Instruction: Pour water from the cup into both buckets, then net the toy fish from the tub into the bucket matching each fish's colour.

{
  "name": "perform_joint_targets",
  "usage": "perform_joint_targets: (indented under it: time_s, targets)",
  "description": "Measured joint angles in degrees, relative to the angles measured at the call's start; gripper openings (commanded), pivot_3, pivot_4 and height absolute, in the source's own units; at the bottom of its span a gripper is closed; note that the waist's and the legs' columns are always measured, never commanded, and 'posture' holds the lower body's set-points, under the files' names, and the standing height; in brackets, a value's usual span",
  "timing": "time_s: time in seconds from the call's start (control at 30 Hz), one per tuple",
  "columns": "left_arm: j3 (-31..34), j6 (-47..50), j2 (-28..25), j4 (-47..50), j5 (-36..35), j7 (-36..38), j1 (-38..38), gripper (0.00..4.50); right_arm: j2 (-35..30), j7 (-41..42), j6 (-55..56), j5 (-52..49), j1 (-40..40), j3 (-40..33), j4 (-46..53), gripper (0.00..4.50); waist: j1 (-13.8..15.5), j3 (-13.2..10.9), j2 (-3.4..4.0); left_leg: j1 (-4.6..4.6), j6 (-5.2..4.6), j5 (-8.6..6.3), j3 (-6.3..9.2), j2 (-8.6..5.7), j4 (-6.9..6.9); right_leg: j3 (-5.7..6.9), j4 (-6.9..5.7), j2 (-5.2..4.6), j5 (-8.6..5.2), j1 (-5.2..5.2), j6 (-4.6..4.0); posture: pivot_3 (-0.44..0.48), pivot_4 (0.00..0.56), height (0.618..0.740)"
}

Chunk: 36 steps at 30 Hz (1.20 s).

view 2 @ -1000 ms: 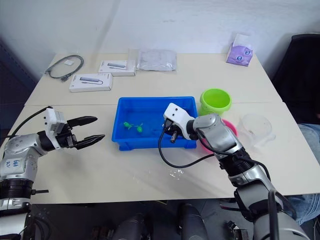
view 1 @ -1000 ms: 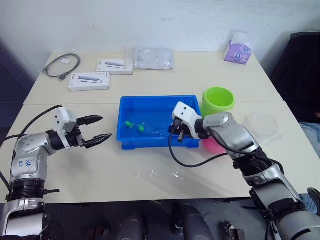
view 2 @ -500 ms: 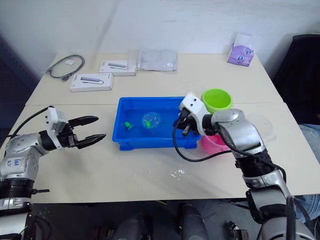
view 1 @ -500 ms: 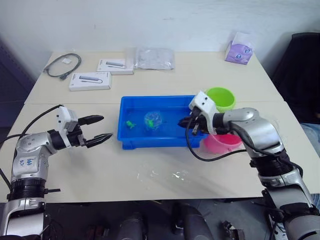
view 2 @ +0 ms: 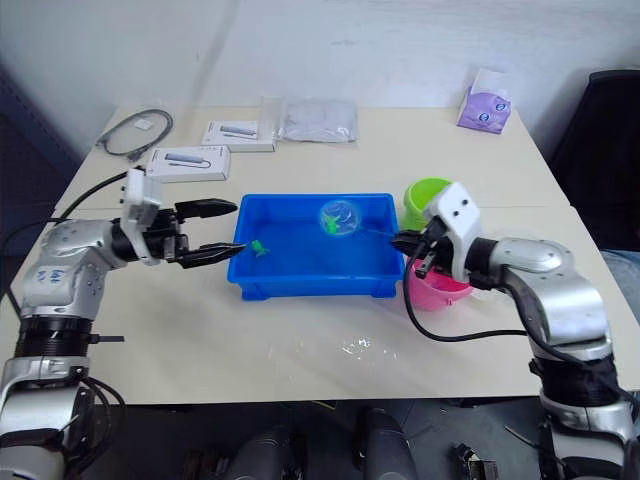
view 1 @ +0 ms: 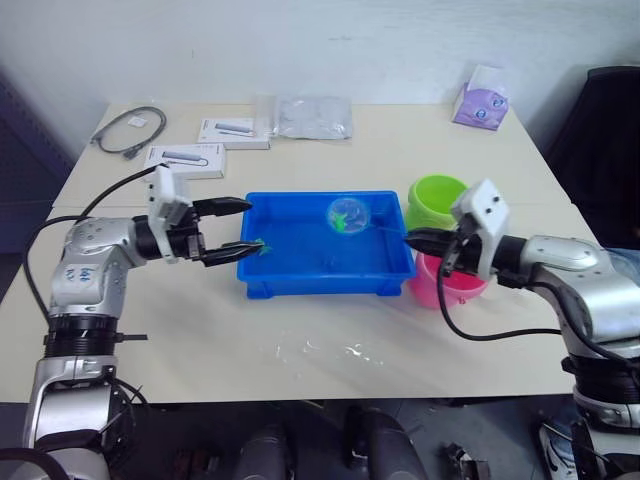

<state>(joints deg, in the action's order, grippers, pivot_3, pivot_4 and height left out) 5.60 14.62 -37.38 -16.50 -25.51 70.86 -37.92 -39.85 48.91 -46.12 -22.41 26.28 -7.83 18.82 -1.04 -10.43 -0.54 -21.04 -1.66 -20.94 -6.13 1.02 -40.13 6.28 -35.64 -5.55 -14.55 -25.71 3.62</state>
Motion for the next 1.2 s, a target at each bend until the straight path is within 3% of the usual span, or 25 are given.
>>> perform_joint_targets:
  time_s: [0.5, 0.67, 1.03, 1.2]
  targets:
    - [-1.7, 1.1, 4.5, -2.4, 0.8, -2.7, -2.2, 4.42, -5.1, -4.2, 2.3, -4.2, -6.2, -12.0, 1.7, 0.0, 1.3, 0.0, 0.0, -0.02, -0.08, 0.04, 0.04, -0.14, -0.04, -0.04, 0.02, 0.02, 0.03, 0.06, 0.05, 0.0, 0.15, 0.74]
    - [-1.6, 0.3, 7.7, -2.4, 0.8, -5.3, -3.3, 4.42, -10.2, -4.3, 14.5, 2.8, -9.9, -13.1, -4.8, 0.0, 1.7, 0.0, 0.0, -0.01, -0.12, 0.07, 0.04, -0.18, -0.04, -0.05, 0.09, 0.03, 0.08, 0.11, 0.14, 0.0, 0.15, 0.74]
    - [-2.2, -2.1, 10.1, -3.3, 1.4, -7.0, -4.8, 4.42, -10.1, -12.5, 36.3, 15.6, -10.0, -11.3, -21.1, 0.0, 1.6, 0.0, 0.0, 0.07, -0.12, 0.1, -0.04, -0.17, -0.04, -0.08, 0.04, 0.04, 0.09, 0.12, 0.16, 0.0, 0.15, 0.74]
    - [-2.8, -3.1, 10.6, -4.1, 2.0, -6.8, -4.7, 4.42, -10.6, -22.0, 52.8, 29.1, -11.5, -6.5, -27.7, 0.0, 1.1, 0.0, 0.01, 0.06, -0.1, 0.11, -0.05, -0.17, -0.04, -0.15, 0.05, 0.01, 0.09, 0.12, 0.16, 0.0, 0.15, 0.74]
